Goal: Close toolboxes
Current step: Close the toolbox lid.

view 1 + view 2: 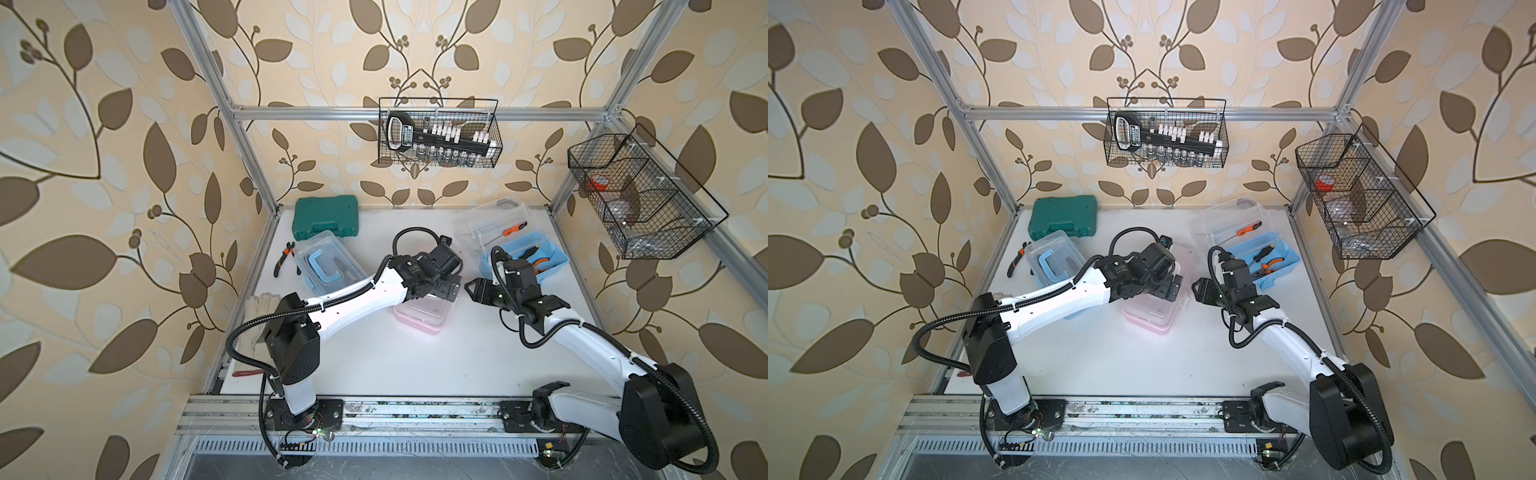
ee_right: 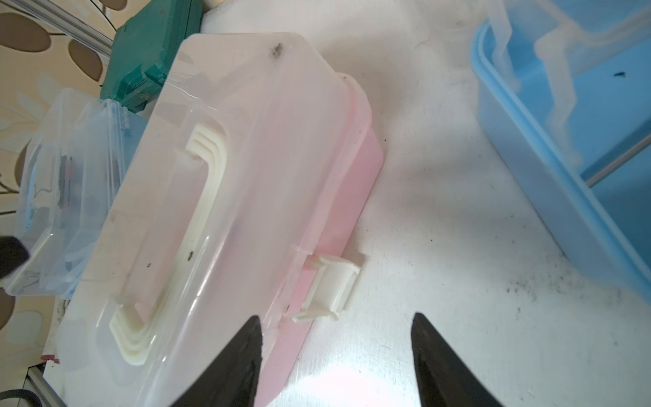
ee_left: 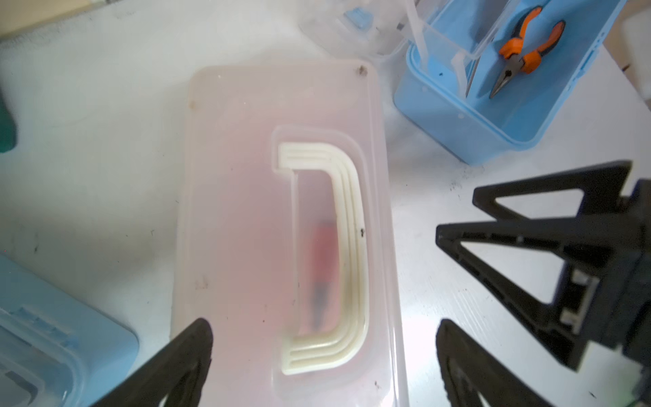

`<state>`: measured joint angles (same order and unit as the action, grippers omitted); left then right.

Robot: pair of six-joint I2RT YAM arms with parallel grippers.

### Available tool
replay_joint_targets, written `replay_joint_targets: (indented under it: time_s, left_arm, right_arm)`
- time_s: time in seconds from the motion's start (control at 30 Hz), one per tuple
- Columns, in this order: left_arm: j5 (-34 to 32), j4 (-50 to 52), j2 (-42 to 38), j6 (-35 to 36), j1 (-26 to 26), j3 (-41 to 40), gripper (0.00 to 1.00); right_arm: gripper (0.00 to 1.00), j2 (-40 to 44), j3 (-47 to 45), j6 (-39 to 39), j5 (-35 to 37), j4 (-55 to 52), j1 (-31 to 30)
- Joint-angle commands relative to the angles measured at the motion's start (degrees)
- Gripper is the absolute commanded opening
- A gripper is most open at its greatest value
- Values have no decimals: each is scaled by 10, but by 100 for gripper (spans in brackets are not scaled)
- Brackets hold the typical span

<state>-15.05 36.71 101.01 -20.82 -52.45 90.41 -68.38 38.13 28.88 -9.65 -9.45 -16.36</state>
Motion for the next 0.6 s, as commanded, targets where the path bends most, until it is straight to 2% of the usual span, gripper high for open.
replay_joint_targets:
  time_s: [0.0,0.27,0.57]
  left_arm:
    - [-14,27,11,18,24,35,99]
    - [-7,49,69,26,45,86,99]
    - [-4,51,89,19,51,83,99]
  right_arm:
    - [65,-10,-7,-9,-2,-11,1]
    - [65,-34,-4,-13,19,-15,1]
    - [65,-80,23,-25,27,-5,1]
